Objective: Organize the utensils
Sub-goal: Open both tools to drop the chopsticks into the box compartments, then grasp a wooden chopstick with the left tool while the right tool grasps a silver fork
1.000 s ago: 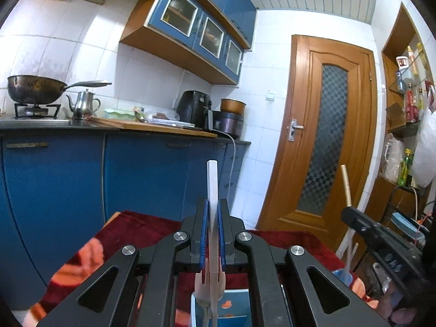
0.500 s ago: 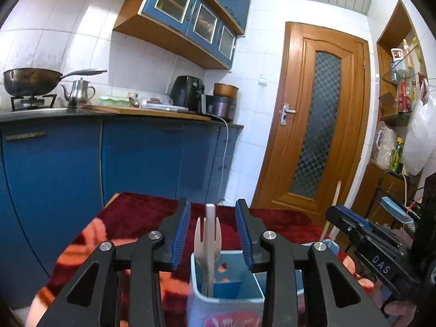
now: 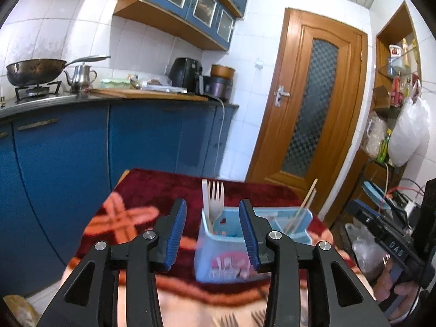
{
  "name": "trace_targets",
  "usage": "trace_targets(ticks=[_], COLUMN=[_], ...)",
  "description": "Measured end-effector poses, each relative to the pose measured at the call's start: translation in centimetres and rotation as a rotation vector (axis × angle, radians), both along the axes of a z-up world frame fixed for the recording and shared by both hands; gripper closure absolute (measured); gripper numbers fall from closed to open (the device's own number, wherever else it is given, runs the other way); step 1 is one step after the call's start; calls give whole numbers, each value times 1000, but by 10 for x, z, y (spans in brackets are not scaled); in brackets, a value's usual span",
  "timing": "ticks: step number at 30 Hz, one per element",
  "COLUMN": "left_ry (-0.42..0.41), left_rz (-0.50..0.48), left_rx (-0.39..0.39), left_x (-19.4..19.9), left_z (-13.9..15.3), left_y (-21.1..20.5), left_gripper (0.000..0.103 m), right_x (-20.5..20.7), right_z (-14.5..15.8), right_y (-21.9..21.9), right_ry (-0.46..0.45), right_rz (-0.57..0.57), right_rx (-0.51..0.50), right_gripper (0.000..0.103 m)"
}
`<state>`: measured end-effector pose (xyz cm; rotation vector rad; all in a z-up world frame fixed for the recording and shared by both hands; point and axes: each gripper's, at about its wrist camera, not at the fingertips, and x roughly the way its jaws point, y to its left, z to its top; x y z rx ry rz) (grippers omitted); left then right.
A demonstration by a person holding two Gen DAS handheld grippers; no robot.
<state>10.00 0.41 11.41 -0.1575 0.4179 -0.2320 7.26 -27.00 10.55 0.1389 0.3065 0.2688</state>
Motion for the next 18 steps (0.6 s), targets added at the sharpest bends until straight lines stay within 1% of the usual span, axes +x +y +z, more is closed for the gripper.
trace_targets(ticks=[6, 9, 15, 18], left_ry=[88, 129, 232, 287], left_rz=[-39, -54, -72, -63], left_rx=[40, 62, 75, 85], left_x=[-21, -30, -36, -35], left_z=[-7, -14, -36, -50], left_y=[-4, -7, -11, -11], left_gripper=[62, 61, 60, 60], right_x=[-31, -43, -56, -60], right_z=[0, -5, -25, -38], right_y=[1, 1, -4, -8], right_ry=[66, 100, 210, 266], right_rz=[2, -3, -6, -13], right_rx=[-9, -22, -4, 9], right_gripper=[75, 75, 74, 72])
